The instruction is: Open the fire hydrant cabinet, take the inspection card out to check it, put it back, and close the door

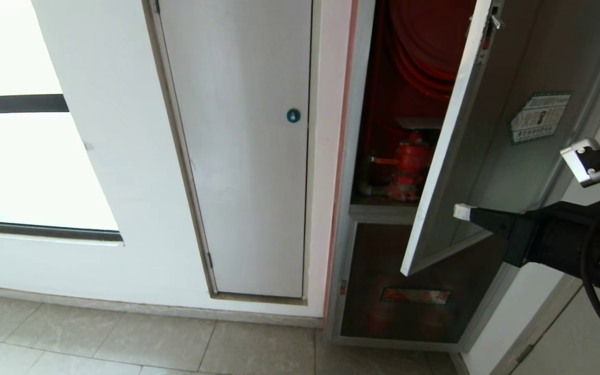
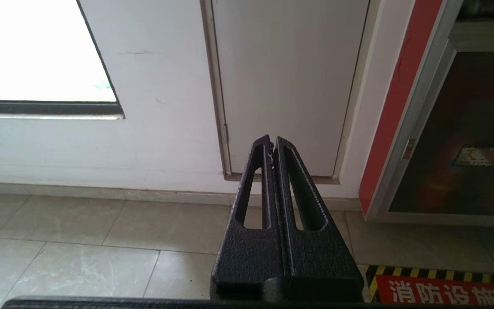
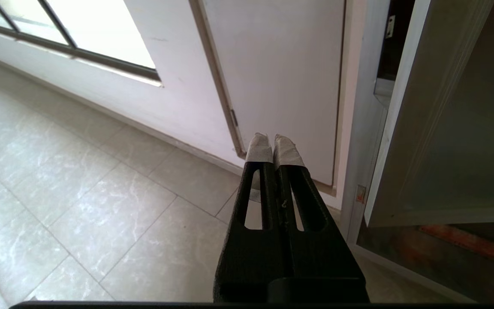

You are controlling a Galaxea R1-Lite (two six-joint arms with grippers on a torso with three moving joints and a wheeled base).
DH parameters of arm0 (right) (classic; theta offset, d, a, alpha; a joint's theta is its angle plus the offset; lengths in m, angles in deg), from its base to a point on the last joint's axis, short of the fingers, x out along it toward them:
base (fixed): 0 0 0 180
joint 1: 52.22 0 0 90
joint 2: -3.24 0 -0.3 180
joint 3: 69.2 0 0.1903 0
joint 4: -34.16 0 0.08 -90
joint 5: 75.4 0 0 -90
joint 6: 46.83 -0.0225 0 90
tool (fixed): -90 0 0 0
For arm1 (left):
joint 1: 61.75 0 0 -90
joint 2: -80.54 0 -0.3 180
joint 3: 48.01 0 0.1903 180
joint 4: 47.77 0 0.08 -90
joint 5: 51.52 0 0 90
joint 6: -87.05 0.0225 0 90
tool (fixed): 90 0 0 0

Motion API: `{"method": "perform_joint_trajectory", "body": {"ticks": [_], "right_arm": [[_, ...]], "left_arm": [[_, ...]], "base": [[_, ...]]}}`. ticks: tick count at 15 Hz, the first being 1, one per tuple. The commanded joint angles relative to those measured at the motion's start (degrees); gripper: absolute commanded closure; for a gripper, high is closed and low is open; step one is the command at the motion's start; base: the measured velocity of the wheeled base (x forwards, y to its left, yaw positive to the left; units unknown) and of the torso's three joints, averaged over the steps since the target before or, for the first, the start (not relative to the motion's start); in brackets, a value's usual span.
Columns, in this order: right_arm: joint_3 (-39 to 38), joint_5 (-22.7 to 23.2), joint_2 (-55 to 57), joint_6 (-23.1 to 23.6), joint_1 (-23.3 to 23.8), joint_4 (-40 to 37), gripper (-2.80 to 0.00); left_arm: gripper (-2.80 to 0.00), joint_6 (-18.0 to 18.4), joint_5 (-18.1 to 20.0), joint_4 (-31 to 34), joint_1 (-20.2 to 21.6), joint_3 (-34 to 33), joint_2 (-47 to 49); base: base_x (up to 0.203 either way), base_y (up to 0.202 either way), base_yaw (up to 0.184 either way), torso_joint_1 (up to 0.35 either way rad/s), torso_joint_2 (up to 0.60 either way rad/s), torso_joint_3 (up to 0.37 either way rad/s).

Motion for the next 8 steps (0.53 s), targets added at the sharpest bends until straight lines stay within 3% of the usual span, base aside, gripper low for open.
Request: {"method": "perform_joint_trajectory", "body": {"ticks": [1, 8], "right_arm": [[1.9, -1.1, 2.0, -0.1, -1.1, 0.2, 0.0], [10.1, -11.8, 7.9, -2.2, -5.9, 1.6, 0.0]], "left_arm": [[0.0, 0.0, 0.0, 0.0, 0.0, -0.4, 0.1], [0.0, 0.0, 0.0, 0.0, 0.0, -0.4, 0.0]], "base": [[0.0, 0.0, 0.0, 0.0, 0.0, 0.0], [0.0, 0.0, 0.0, 0.0, 0.0, 0.0]]}}
